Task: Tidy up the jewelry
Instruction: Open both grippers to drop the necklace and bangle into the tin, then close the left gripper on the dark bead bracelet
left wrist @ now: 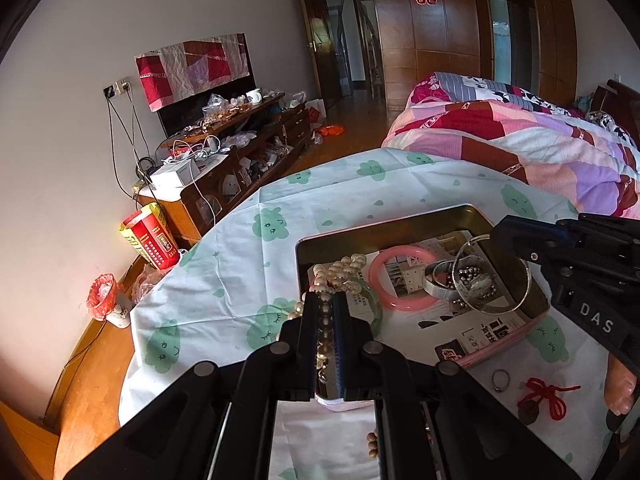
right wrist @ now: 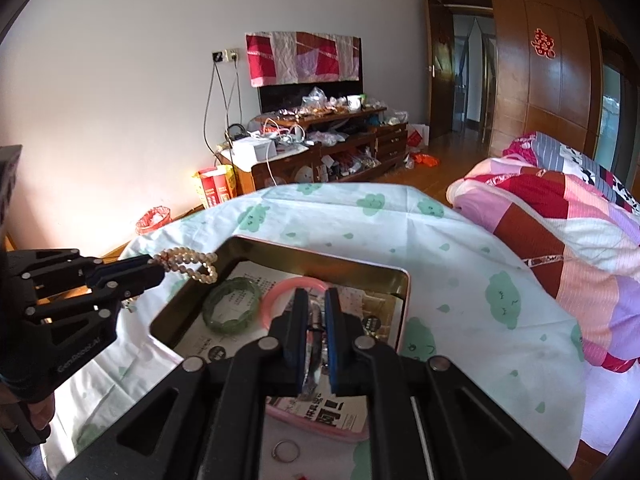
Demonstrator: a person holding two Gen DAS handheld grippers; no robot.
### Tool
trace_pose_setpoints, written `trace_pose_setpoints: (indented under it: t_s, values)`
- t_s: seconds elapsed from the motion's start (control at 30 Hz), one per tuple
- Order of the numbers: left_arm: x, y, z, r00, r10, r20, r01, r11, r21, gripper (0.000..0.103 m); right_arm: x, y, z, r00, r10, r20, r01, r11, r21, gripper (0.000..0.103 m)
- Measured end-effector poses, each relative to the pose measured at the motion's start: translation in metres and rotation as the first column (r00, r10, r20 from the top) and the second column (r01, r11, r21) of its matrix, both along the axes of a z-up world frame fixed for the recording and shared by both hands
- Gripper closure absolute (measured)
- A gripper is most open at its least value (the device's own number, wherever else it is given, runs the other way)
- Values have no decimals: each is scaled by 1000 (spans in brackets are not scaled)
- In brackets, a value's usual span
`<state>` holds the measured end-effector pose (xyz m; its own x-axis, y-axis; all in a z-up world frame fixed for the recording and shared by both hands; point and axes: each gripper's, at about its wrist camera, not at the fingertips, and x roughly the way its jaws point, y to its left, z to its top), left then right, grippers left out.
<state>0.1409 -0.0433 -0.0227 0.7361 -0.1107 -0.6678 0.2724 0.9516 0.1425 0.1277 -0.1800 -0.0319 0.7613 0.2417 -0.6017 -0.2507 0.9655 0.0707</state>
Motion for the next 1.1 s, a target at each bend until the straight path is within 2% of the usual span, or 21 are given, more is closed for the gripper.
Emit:
trace_pose_setpoints:
  t_s: [0.43, 0.47, 0.5, 0.53, 0.57, 0.6, 0.63, 0.67, 0.9, 1.1]
  values:
    - [12, -11, -17, 999, -4, -38, 5, 999, 37, 96, 11, -5, -18, 998, -32, -51, 31, 999, -21, 93]
    - [12, -11, -18, 999, -5, -37, 7, 999, 38, 95, 11, -6, -18, 998, -41, -48, 40, 999, -19, 92]
    - [12, -12, -18, 999, 4, -33, -2, 999, 48, 94, 11, -8, -19, 997, -50, -52, 50, 999, -16, 85]
    - [12, -12, -18, 999, 17, -29, -15, 998, 60, 87, 11, -9, -20, 997, -57, -56, 56, 998, -12, 67]
    - [11, -11, -17, 999, 28, -24, -27, 997, 70, 73, 10, -11, -20, 996, -62, -56, 62, 998, -11, 55]
    - [9, -10, -17, 999, 40, -12, -39, 996, 79, 63, 9, -12, -20, 996, -70, -54, 70, 997, -13, 43]
    - [7, -9, -16, 999, 47, 0, -47, 996, 77, 46, 6, -12, -20, 995, -83, -47, 82, 996, -24, 43]
    - [4, -6, -14, 999, 52, 15, -53, 996, 71, 39, 4, -12, -20, 995, -90, -45, 88, 995, -38, 43]
    - [-15, 16, -13, 996, 91, 23, -92, 995, 38, 39, -22, -10, -22, 994, -105, -35, 102, 991, -90, 43]
    - [-39, 40, -29, 990, 137, -9, -137, 991, -1, 39, -44, -13, -26, 994, -101, -35, 97, 989, -110, 43]
